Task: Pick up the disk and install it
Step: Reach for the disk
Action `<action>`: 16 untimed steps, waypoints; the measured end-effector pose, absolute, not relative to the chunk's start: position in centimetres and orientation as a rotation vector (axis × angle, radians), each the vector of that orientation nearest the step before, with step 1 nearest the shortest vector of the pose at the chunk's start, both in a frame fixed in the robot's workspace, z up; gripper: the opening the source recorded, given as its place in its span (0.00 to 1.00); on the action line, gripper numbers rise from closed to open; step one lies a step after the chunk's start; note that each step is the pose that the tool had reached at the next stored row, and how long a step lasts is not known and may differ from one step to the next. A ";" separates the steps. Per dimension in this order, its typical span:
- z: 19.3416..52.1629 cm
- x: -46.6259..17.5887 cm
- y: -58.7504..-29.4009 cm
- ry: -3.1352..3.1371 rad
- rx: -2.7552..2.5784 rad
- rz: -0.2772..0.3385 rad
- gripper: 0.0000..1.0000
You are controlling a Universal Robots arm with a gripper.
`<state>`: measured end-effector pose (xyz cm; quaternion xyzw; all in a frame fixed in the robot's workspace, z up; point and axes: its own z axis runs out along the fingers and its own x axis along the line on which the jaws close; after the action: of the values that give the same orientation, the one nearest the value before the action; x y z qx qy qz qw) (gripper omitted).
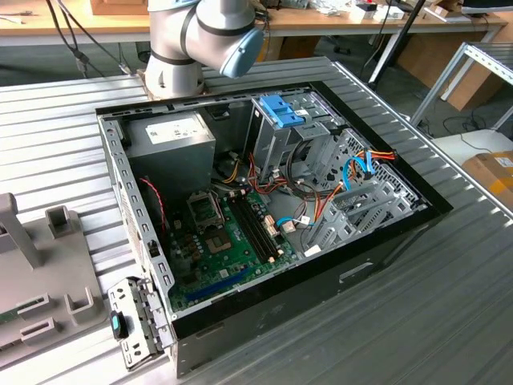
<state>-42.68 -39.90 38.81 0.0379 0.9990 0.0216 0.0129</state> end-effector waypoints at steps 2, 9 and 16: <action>38.8 -43.0 -39.9 3.113 0.118 0.067 0.11; 38.8 -43.2 -39.9 3.113 0.118 0.067 0.11; 38.7 -45.4 -37.8 3.113 0.118 0.066 0.11</action>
<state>-45.44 -37.83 38.73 0.0378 0.9990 0.0213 0.0128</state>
